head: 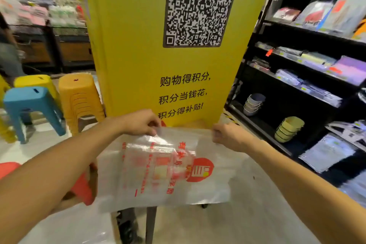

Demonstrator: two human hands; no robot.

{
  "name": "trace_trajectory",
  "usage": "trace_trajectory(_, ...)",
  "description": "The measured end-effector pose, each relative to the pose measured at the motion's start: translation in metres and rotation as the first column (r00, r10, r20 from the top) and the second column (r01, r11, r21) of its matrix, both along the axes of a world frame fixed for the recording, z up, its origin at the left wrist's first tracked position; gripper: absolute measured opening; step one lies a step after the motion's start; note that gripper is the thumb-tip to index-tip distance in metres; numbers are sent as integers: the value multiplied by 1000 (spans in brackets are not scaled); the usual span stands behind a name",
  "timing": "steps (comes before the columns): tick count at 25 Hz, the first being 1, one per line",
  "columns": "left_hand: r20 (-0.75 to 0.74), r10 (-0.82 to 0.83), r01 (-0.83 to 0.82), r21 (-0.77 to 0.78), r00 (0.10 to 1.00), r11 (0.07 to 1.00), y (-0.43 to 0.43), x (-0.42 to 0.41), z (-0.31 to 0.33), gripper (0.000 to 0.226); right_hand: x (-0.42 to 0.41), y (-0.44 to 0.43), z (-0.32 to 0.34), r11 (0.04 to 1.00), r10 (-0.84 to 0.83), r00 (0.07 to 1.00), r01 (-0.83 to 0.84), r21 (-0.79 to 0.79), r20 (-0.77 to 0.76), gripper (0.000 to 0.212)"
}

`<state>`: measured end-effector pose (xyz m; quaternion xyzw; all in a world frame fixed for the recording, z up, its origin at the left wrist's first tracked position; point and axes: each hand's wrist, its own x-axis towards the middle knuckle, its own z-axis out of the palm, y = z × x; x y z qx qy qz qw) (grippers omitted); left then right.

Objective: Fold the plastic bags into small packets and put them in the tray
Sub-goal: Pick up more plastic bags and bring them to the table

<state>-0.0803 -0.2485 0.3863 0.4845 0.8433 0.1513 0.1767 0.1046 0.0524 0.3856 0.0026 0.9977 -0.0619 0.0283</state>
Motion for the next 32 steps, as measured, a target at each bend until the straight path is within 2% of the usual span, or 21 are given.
trace_trajectory(2,34,1,-2,19,999,1000,19,-26,-8,17,-17,24,-2,999,-43,998,44,-22,37,16)
trace_trajectory(4,19,1,-2,23,1000,1000,38,-50,-18,22,-36,50,-6,999,-33,996,35,-21,79,31)
trace_trajectory(6,-35,45,-47,-39,998,998,56,-65,-31,25,-53,73,-13,1000,-16,993,16,0,118,42)
trace_trajectory(10,-5,88,-88,-35,996,995,86,-79,-58,14,-81,115,-25,997,-24,983,10,75,180,24)
trace_trajectory(12,81,98,-99,7,992,995,99,-84,-66,5,-95,137,-31,997,3,977,-20,77,215,21)
trace_trajectory(13,129,102,-105,17,986,994,105,-86,-68,5,-102,146,-33,997,26,974,-43,70,226,27)
trace_trajectory(16,270,108,-106,-22,957,994,123,-92,-76,23,-129,183,-46,997,77,964,-78,-6,256,41)
trace_trajectory(18,413,153,-138,-65,898,988,135,-90,-83,28,-152,209,-54,995,94,952,-86,-40,291,30)
trace_trajectory(20,559,227,-192,-121,798,974,156,-87,-93,21,-178,241,-62,992,125,932,-112,-57,341,23)
trace_trajectory(22,601,261,-214,-151,755,965,174,-88,-97,5,-210,267,-69,988,152,919,-138,-65,364,25)
trace_trajectory(24,618,322,-258,-194,717,946,185,-94,-102,7,-242,281,-76,984,179,901,-162,-75,395,26)
trace_trajectory(25,617,365,-305,-206,697,930,189,-97,-105,14,-257,284,-82,980,196,886,-184,-71,419,28)
trace_trajectory(27,529,429,-373,-217,732,902,194,-99,-114,19,-280,285,-98,969,243,855,-237,-72,457,28)
trace_trajectory(30,235,476,-399,-310,847,863,203,-103,-150,17,-311,279,-140,943,324,830,-320,-90,454,16)
trace_trajectory(32,66,543,-480,-389,837,787,208,-104,-191,23,-327,274,-181,924,339,831,-382,8,442,13)
